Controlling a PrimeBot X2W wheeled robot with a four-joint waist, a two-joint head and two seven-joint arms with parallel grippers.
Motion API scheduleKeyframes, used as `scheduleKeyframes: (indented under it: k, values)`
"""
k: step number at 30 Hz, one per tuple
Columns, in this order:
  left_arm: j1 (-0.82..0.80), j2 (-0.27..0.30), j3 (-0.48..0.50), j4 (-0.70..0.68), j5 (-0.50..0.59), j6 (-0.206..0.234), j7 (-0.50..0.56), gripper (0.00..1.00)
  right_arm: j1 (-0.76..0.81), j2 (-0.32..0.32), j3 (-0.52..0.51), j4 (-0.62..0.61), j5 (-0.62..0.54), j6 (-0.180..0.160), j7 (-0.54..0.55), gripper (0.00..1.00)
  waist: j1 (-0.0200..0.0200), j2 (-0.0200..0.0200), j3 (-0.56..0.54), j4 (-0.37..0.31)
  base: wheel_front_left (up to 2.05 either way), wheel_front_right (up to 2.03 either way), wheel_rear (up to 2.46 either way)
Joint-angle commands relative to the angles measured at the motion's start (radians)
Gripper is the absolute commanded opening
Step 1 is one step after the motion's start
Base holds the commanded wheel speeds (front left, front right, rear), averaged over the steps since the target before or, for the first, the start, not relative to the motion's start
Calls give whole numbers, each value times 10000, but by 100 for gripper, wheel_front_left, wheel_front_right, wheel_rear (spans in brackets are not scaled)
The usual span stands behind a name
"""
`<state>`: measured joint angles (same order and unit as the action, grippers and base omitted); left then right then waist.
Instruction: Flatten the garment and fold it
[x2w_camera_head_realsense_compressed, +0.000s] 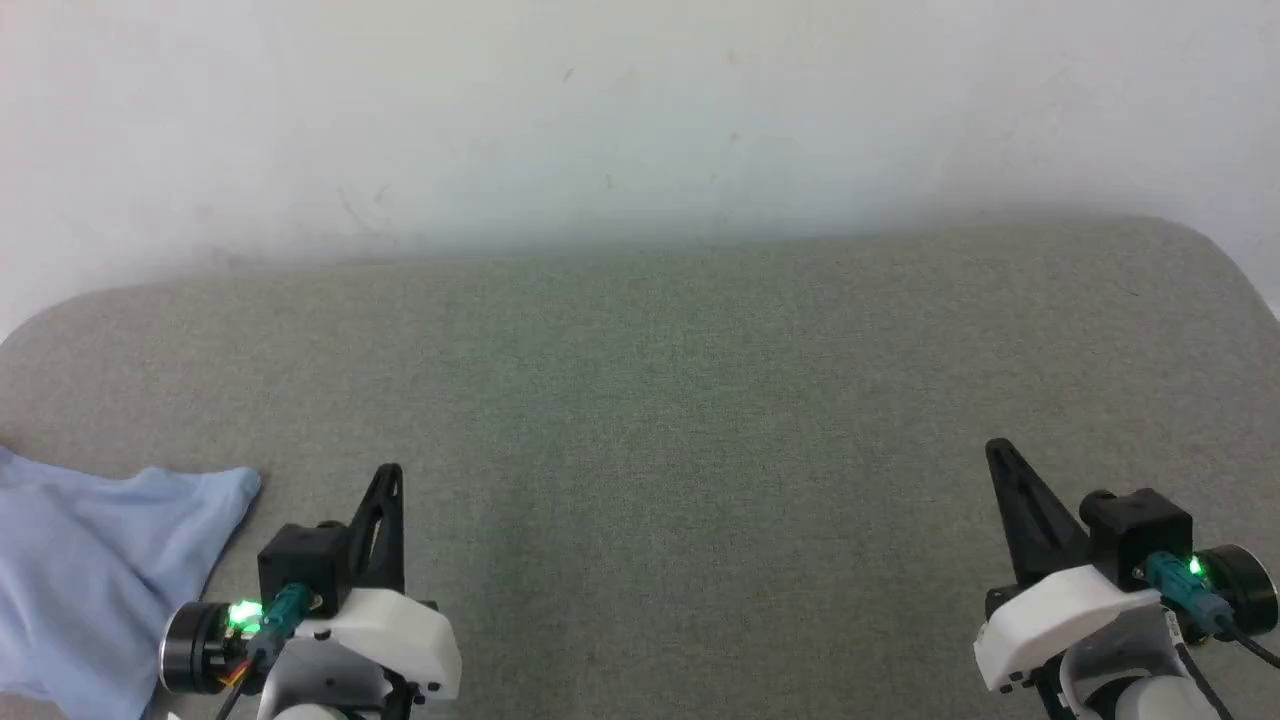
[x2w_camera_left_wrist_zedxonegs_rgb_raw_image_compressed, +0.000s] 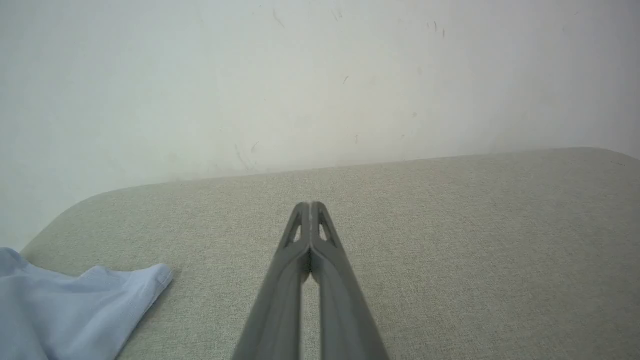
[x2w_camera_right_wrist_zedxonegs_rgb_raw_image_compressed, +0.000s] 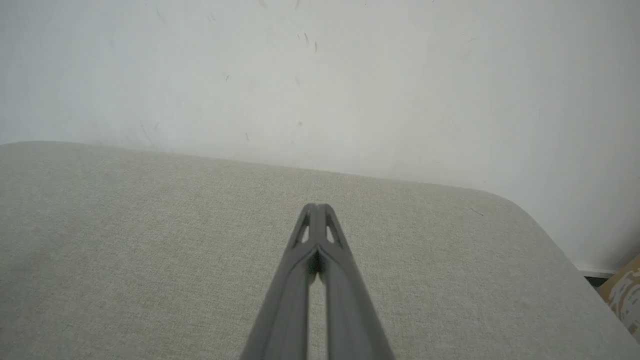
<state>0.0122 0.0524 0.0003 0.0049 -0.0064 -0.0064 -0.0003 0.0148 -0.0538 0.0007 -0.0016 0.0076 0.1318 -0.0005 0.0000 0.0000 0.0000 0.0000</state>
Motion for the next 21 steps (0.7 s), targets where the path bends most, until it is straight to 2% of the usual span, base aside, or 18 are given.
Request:
scheduleKeyframes:
  k: [1,21]
  values:
    - [-122,-22,-3,-49,64,64,3,0,-148,36,-7,16,-76,-11,5,0,0,0,0,0,0,0,0]
    - [-122,-22,-3,-49,64,64,3,0,-148,36,-7,16,-76,-11,5,0,0,0,0,0,0,0,0]
